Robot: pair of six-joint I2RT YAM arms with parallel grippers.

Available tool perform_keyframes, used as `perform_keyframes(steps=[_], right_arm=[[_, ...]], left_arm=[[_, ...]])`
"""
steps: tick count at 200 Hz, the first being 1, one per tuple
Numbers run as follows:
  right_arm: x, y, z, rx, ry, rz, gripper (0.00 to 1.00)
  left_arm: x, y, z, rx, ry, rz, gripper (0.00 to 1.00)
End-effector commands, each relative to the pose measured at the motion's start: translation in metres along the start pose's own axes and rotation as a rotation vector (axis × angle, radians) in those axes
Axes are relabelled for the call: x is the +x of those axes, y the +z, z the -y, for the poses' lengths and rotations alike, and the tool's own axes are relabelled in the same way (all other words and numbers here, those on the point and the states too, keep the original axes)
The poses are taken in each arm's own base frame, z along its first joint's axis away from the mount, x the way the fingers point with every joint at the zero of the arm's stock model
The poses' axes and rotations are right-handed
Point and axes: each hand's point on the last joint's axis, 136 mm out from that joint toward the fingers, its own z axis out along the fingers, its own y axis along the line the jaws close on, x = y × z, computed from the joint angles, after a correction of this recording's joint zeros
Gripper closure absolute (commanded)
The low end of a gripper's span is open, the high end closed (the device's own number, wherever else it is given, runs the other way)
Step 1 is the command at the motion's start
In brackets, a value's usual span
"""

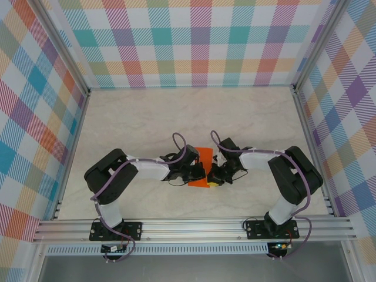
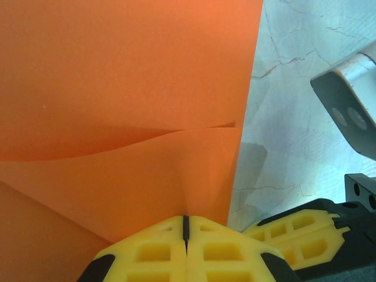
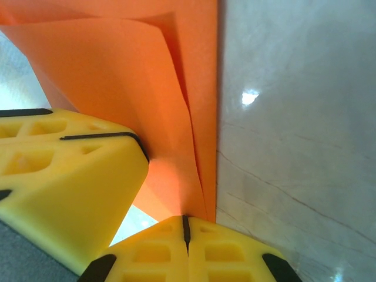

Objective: Fold a paper plane with a square sheet of paper (pick it up from the middle)
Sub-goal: Fold the triangle a second time at the center of the table.

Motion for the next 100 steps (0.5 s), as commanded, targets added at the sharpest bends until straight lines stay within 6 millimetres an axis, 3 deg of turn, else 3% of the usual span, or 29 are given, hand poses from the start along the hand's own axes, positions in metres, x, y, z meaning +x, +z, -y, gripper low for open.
perform_keyframes(steps=[1, 100], right_arm=[[0.026, 0.016, 0.072, 0.267, 0.108, -0.070, 1.00], [0.027, 0.015, 0.078, 0.298, 0.110, -0.076, 1.00]], left_arm=[[-0.015, -0.002, -0.037, -0.127, 0.029, 0.122, 0.96], [-0.028, -0.009, -0.034, -0.069, -0.005, 0.140, 0.94]])
